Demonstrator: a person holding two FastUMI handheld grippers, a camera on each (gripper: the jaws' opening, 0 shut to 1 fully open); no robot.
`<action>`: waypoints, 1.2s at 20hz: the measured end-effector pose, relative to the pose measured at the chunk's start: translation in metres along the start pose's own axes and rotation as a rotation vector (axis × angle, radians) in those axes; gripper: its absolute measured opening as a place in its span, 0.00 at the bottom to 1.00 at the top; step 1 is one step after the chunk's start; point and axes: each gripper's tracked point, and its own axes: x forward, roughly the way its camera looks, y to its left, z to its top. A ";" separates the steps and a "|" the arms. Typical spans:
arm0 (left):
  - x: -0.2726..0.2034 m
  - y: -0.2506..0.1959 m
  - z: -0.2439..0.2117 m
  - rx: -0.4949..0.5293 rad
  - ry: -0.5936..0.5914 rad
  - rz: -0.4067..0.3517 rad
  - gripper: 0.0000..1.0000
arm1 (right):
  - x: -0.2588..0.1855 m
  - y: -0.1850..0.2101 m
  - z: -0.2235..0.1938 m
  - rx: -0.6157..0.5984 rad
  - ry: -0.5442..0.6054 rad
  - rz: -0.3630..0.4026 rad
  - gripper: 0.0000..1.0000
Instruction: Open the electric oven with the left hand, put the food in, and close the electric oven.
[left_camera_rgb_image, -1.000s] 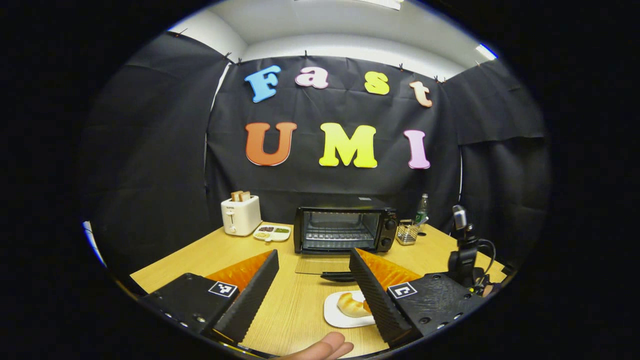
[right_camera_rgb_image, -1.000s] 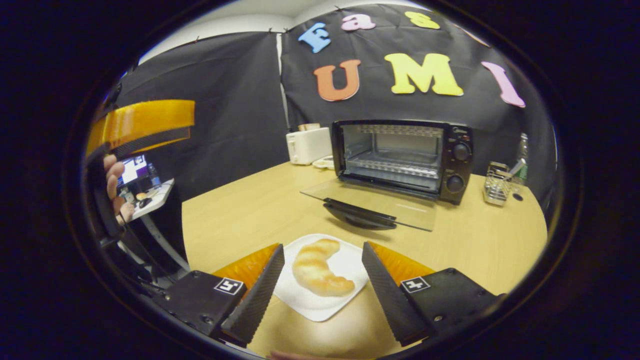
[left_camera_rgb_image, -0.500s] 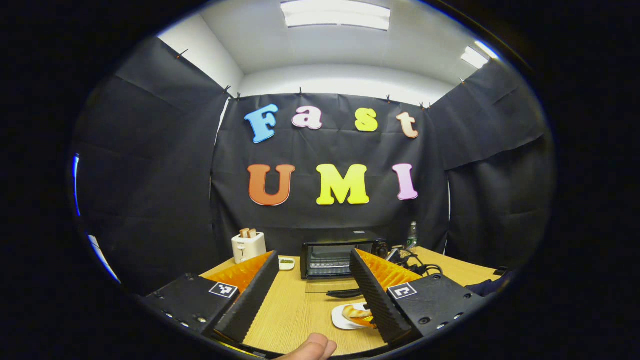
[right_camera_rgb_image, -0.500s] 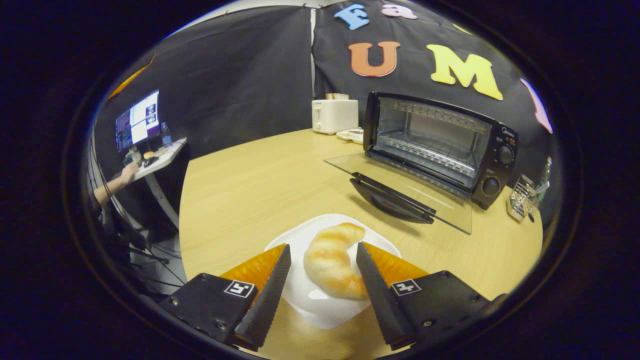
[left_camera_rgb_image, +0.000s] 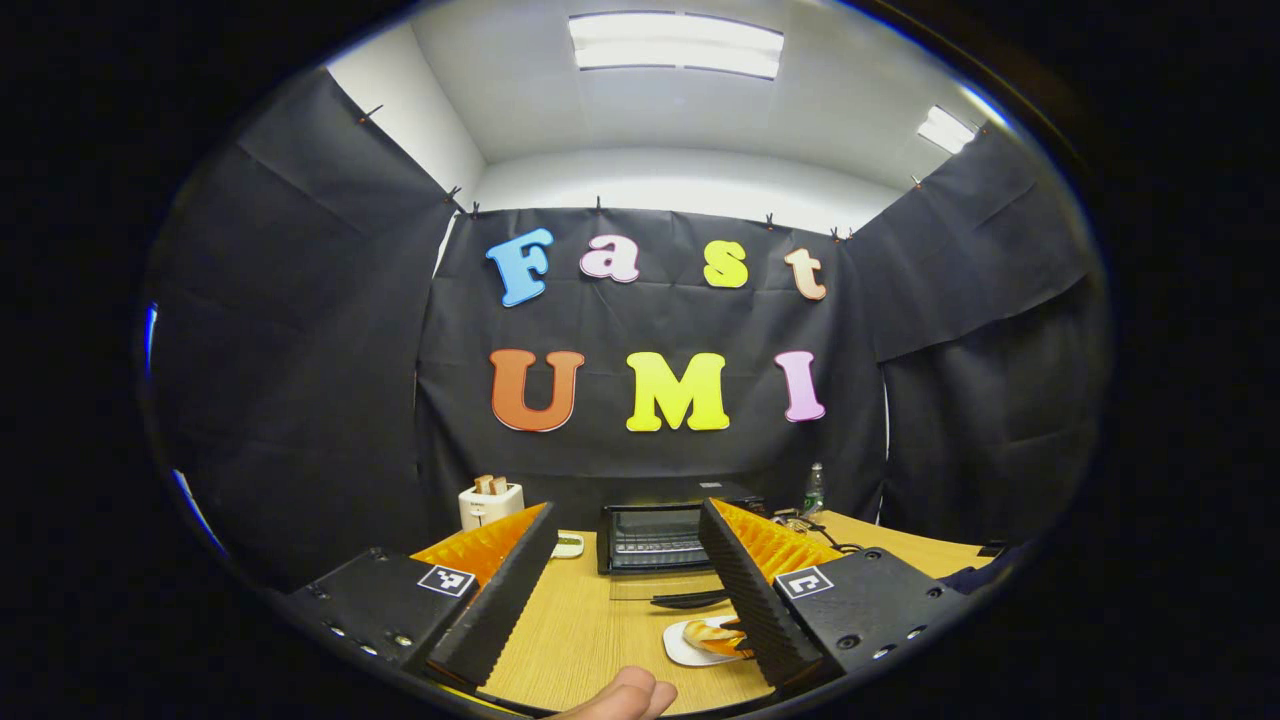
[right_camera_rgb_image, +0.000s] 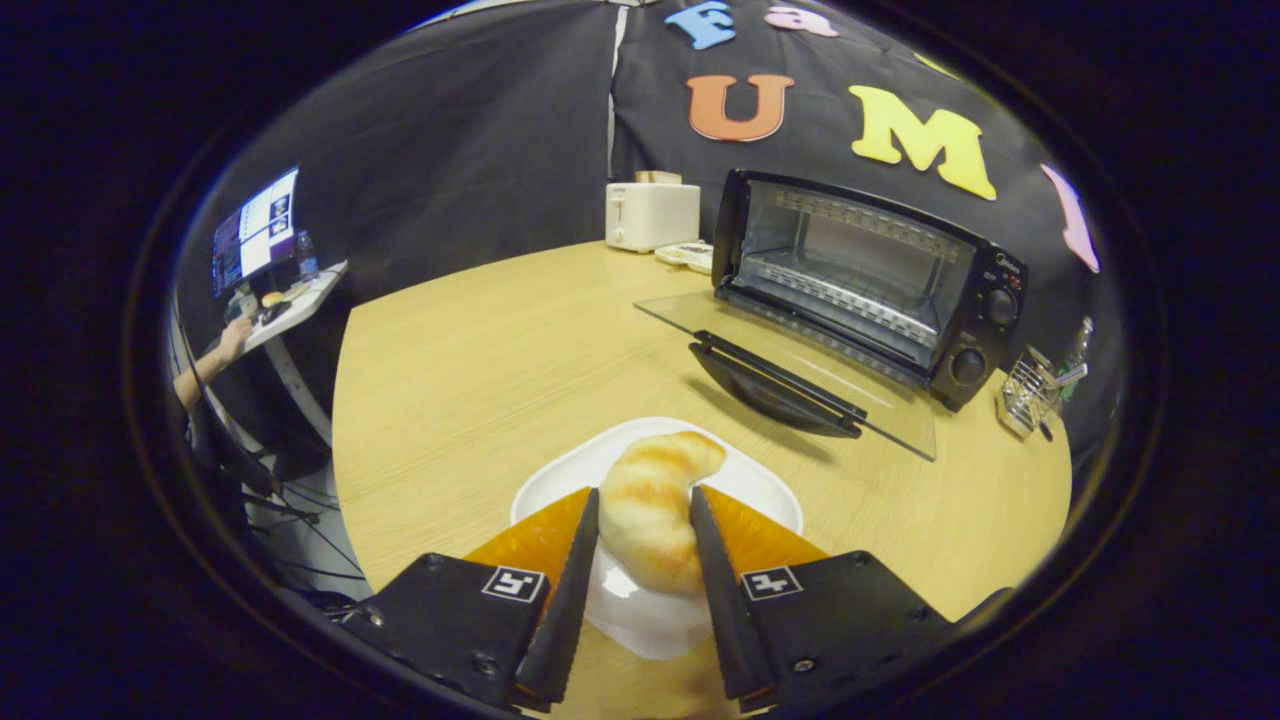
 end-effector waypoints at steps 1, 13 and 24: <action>0.002 0.001 -0.002 -0.011 0.003 0.002 0.93 | -0.004 0.001 0.009 0.015 -0.018 0.003 0.57; 0.008 0.014 -0.011 -0.038 0.017 -0.036 0.93 | 0.023 -0.043 0.142 0.249 -0.215 -0.073 0.56; 0.027 0.030 -0.032 0.010 0.057 0.040 0.93 | 0.125 -0.148 0.207 0.617 -0.360 -0.239 0.55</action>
